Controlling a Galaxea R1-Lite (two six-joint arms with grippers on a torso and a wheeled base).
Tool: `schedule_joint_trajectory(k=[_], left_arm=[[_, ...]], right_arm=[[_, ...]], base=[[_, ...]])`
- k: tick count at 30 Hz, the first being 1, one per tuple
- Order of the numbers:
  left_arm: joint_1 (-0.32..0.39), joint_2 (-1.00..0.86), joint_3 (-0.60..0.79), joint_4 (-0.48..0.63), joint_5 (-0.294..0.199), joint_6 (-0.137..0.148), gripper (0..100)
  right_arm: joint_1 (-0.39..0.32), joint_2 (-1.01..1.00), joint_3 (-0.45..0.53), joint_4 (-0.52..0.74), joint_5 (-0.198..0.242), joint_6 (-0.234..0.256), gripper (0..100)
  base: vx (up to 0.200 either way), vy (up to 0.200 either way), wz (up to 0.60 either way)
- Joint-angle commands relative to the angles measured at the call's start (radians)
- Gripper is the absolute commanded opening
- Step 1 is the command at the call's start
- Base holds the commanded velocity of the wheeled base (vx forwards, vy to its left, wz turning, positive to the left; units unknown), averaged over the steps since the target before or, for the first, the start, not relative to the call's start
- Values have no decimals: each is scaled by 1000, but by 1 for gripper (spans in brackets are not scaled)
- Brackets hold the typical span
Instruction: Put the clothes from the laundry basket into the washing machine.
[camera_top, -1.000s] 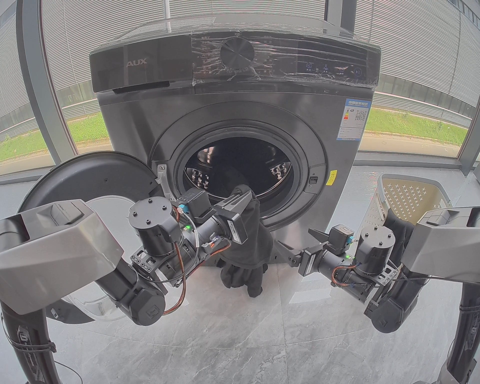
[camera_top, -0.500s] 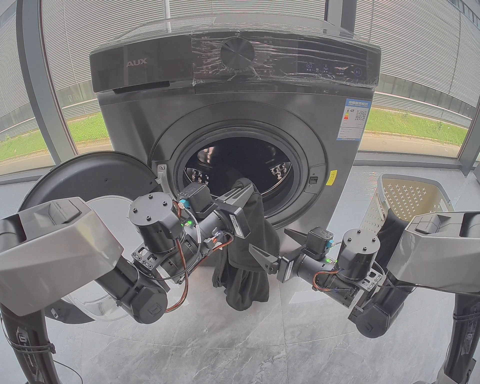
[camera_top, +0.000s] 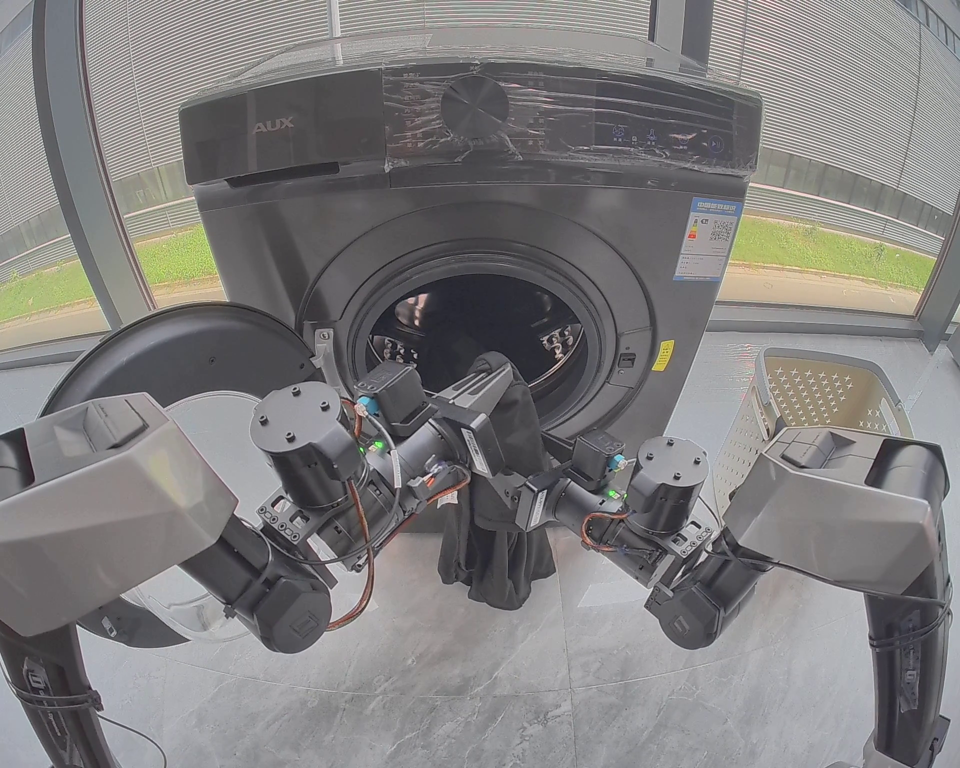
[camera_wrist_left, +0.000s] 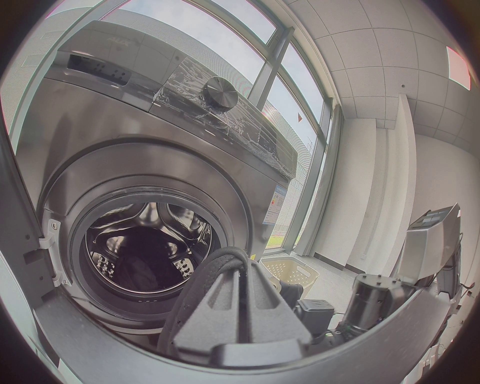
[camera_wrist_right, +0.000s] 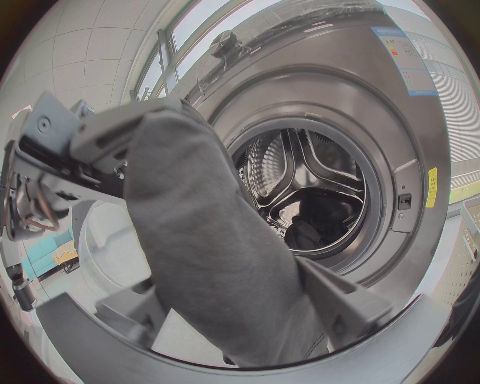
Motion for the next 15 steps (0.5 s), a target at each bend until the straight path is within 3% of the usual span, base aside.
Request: schedule_joint_trajectory(k=[1, 12, 15], left_arm=[[-11, -23, 17, -2, 0, 0, 0], [5, -7, 72, -2, -5, 1, 0], [17, -4, 101, -2, -14, 13, 0]], right_arm=[[-2, 44, -36, -1, -4, 2, 0], [16, 3, 2, -16, -7, 5, 0], [19, -9, 22, -18, -7, 5, 0]], base=[[0, 0, 0], [0, 0, 0], [0, 0, 0]])
